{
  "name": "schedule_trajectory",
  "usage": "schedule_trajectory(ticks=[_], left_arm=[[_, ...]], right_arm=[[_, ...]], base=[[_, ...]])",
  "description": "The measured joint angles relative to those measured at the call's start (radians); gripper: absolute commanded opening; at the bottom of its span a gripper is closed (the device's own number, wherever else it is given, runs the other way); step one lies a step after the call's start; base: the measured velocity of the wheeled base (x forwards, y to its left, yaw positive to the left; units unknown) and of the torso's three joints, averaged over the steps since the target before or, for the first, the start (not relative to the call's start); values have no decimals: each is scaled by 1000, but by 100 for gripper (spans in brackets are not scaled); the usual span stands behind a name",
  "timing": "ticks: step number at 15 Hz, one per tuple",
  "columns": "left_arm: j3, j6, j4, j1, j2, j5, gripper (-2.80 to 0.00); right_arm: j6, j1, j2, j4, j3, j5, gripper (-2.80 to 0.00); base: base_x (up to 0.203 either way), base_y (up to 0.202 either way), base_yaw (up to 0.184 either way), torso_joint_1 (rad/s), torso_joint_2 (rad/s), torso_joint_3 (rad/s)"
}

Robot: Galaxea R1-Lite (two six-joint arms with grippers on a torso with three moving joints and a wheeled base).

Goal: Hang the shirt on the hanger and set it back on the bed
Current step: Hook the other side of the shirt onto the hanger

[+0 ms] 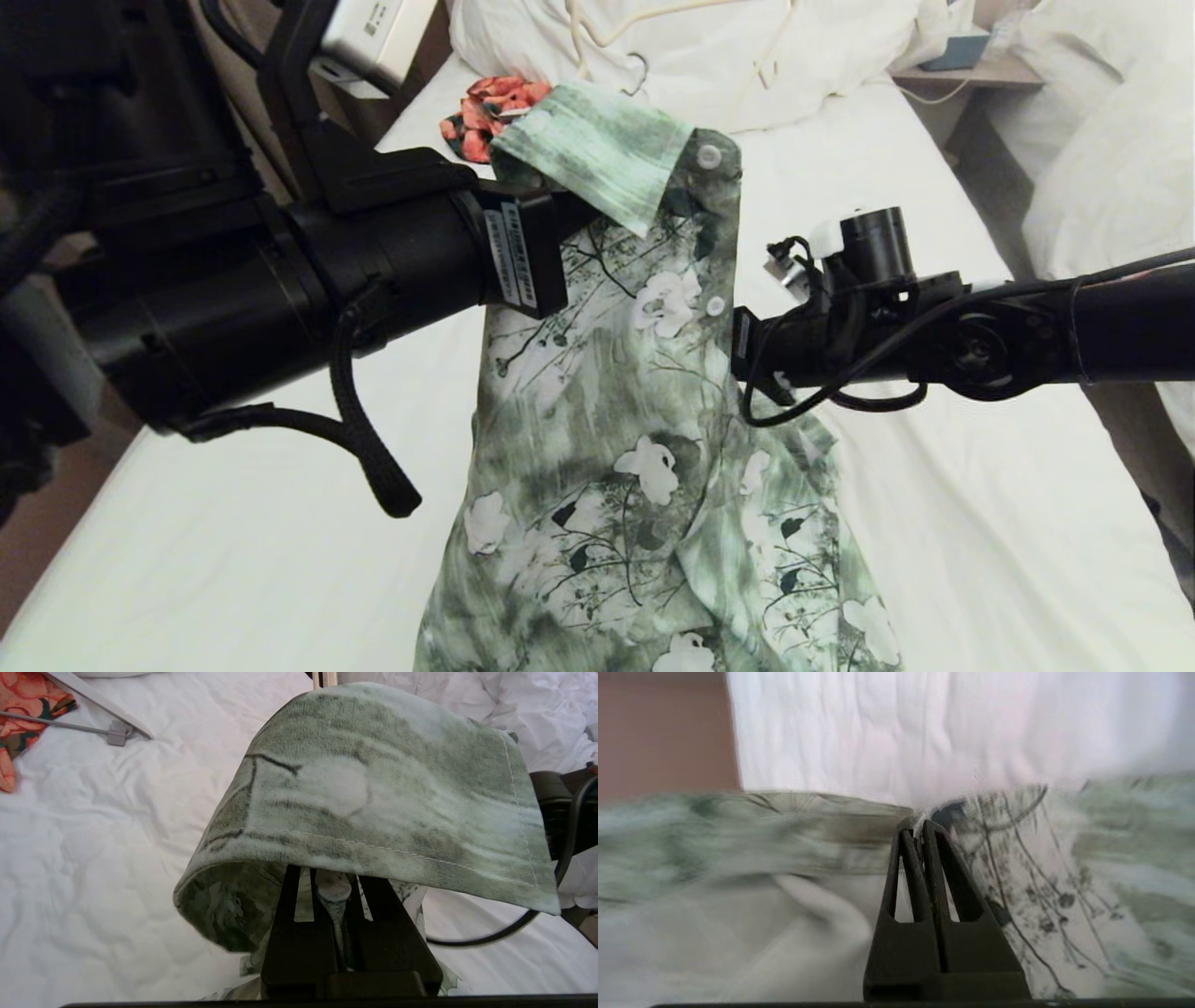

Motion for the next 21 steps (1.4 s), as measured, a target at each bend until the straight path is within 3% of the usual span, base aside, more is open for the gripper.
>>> schedule_trajectory(ticks=[3, 13, 14, 21], left_arm=[[0, -3, 1, 0, 3, 1, -280], [-1, -4, 2, -1, 25, 1, -280], [-1, -4, 0, -1, 25, 0, -280], [-4, -4, 1, 6, 2, 1, -280]], right_arm=[[60, -45, -23, -33, 1, 4, -280], [69, -89, -32, 79, -3, 2, -280], [69, -77, -23, 90, -1, 2, 0], [102, -20, 48, 90, -60, 45, 0]], base=[[0, 0, 0, 0, 0, 0], [0, 0, 0, 0, 0, 0], [0, 0, 0, 0, 0, 0], [0, 0, 0, 0, 0, 0]])
